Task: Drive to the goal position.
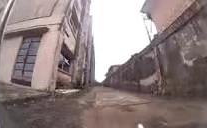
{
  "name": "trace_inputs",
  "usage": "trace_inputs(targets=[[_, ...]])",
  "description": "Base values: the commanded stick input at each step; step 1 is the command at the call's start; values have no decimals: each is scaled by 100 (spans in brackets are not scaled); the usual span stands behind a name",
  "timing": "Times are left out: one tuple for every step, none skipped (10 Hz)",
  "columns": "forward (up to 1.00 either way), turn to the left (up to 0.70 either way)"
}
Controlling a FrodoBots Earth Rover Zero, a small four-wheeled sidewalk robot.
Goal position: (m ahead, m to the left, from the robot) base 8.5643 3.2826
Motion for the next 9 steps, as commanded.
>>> trace_inputs(targets=[[82, 0], [82, 0], [82, 0], [82, 0], [82, 0], [82, 0], [82, 0], [82, 0], [82, 0]])
